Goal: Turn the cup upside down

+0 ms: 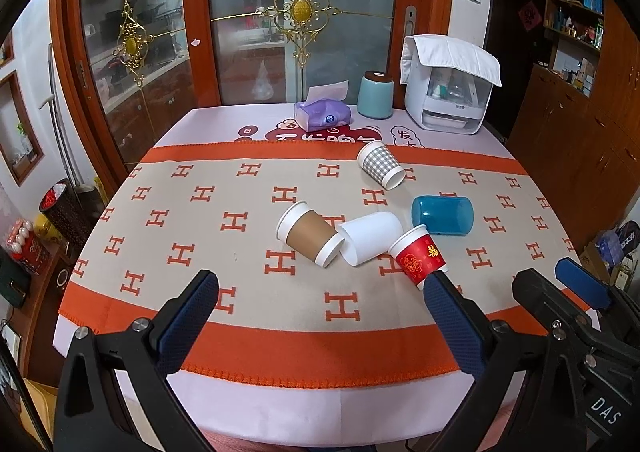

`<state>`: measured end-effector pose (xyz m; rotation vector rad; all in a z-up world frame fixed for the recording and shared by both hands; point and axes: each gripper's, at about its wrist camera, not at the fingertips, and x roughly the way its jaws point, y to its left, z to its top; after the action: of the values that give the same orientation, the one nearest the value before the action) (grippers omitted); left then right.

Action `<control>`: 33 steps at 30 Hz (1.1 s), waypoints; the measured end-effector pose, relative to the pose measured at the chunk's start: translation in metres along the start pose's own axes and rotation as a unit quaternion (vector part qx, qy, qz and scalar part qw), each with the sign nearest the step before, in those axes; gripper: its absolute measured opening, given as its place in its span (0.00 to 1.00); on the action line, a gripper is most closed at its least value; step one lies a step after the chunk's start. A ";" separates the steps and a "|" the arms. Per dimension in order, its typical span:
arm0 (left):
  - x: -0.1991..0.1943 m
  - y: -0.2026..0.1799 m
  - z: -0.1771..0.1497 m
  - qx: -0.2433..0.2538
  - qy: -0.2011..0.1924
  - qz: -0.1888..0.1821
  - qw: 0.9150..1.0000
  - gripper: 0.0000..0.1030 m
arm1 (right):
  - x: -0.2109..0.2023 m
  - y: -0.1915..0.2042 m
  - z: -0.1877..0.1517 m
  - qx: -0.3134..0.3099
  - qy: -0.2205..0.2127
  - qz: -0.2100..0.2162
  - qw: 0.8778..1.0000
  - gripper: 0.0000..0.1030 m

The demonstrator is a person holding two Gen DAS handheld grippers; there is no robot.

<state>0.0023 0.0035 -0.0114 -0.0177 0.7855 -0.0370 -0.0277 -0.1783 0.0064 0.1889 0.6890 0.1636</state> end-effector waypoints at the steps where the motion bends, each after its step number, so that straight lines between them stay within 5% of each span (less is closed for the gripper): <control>1: 0.000 0.000 0.000 0.000 0.000 0.000 1.000 0.98 | 0.000 0.000 0.000 0.000 -0.001 0.001 1.000 0.72; 33: 0.011 0.004 0.000 -0.003 0.019 0.006 1.000 0.99 | 0.014 -0.001 -0.010 0.016 0.034 0.018 0.999 0.72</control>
<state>0.0102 0.0073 -0.0198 -0.0175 0.8237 -0.0241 -0.0231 -0.1749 -0.0100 0.2268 0.7563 0.1946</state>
